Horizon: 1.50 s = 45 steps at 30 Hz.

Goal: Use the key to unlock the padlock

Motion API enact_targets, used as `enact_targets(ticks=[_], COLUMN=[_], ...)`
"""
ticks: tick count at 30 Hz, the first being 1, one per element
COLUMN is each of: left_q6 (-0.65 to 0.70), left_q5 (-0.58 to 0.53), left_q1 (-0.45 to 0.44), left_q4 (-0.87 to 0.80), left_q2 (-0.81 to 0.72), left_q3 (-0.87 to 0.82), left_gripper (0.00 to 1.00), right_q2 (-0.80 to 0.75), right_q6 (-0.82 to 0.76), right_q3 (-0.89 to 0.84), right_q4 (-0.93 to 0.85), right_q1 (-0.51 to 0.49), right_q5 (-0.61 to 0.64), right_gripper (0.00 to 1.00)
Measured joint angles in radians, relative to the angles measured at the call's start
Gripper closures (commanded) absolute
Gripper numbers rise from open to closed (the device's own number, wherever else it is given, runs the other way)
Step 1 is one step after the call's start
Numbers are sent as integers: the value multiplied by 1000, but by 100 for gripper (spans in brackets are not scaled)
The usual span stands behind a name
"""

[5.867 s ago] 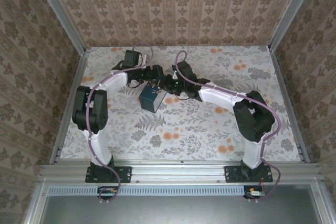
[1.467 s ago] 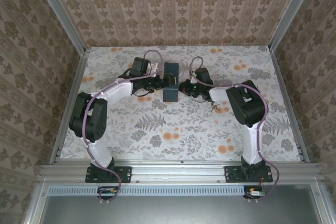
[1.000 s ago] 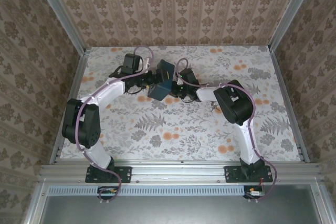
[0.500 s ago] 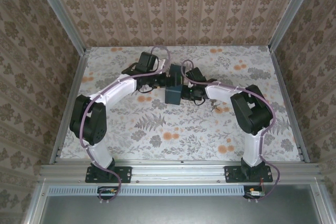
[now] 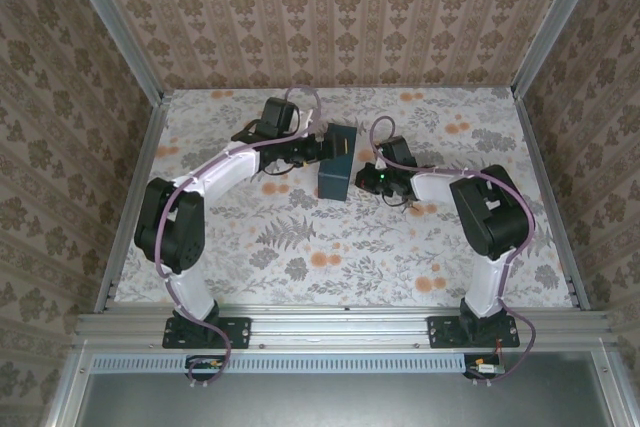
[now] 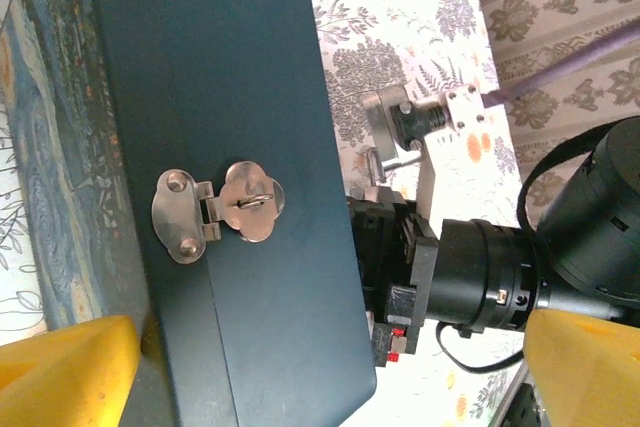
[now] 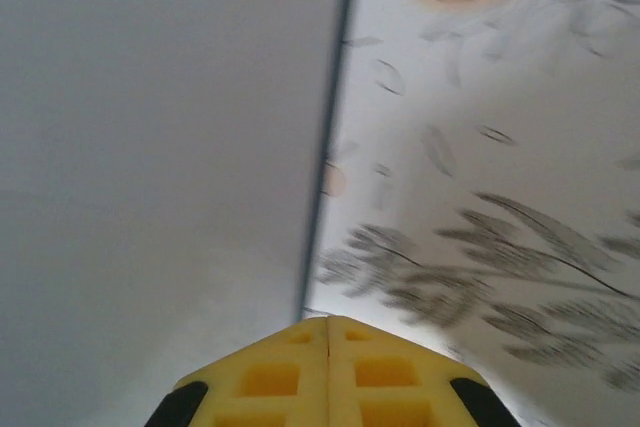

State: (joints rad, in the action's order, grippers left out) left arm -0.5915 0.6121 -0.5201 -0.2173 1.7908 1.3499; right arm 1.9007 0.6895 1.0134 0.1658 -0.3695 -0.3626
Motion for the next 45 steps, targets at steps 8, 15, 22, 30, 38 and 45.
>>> enact_targets(ticks=[8,15,22,30,38,45], left_q6=[-56,-50,14,20,72,209], left_q5=[21,-29,-30,-21,-112,-347], left_q1=[55,142,159,92,95,170], left_q4=[123,109,22,-8,-110,-259], left_q2=[-12,-108,-107,-27,-23,-44], left_q3=[-53,-105,-82,-77,-42,-34], left_gripper=[0,0,0,0,0,0], right_q2=[164,372,345,208,94,39], right_q6=[98,129,-13,-168,-187,-161], right_q3=[138,434,515,433,241,186], right_q4=[138,61,-230,-463,-403,-273], right_q1=[-40,-147,-177,-117,-31,-28], right_q5=[-95,-105,33,169,112,11], right_gripper=[94,93,90,88,78,46])
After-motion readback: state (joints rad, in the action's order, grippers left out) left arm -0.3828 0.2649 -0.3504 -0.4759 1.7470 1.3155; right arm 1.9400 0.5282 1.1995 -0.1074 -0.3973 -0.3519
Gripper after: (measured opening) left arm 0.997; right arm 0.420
